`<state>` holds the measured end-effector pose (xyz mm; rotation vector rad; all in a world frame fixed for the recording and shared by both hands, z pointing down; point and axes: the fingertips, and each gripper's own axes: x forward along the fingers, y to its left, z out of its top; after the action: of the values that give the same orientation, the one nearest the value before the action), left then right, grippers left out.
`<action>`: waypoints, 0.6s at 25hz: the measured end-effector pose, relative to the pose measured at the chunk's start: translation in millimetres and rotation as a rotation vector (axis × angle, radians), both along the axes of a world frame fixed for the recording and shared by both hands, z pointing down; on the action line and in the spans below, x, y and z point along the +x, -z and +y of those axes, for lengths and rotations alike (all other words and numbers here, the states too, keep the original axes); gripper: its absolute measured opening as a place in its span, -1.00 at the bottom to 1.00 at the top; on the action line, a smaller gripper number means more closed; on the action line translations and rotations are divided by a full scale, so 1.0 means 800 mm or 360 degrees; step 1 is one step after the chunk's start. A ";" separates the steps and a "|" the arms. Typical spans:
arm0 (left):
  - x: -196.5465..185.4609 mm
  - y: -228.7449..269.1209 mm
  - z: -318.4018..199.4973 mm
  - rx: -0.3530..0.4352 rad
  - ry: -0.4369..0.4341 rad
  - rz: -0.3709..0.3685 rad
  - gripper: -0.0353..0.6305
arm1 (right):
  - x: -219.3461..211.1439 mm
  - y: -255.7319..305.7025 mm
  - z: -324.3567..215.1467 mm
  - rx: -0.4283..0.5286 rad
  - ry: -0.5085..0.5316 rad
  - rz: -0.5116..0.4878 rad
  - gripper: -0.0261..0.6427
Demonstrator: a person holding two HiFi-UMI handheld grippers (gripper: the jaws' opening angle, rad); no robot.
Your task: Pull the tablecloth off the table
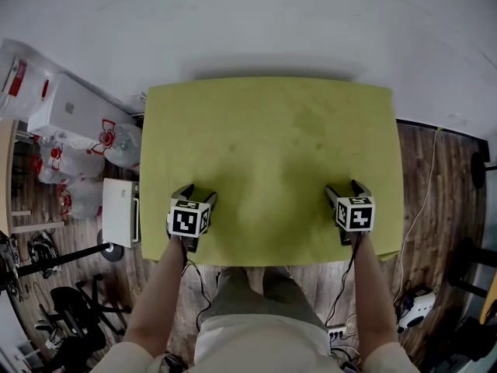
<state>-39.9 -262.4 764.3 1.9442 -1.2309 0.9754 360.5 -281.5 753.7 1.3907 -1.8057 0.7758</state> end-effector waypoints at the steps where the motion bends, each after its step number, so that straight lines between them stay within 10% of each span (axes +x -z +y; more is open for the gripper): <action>1: 0.000 -0.001 0.000 0.0002 -0.0008 -0.0021 -0.02 | 0.000 -0.001 0.000 0.0002 -0.0007 -0.0009 0.17; 9: -0.005 -0.001 -0.001 0.0039 0.0072 -0.0024 -0.04 | -0.004 0.000 0.005 0.0106 -0.0041 -0.0025 0.12; 15: -0.002 0.000 -0.003 0.0029 0.0160 0.0005 -0.43 | -0.026 0.001 0.014 0.0101 0.0006 -0.0017 -0.43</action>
<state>-41.5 -264.8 764.5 1.8774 -1.3270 0.9125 339.4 -270.4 753.0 1.4259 -1.8551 0.7307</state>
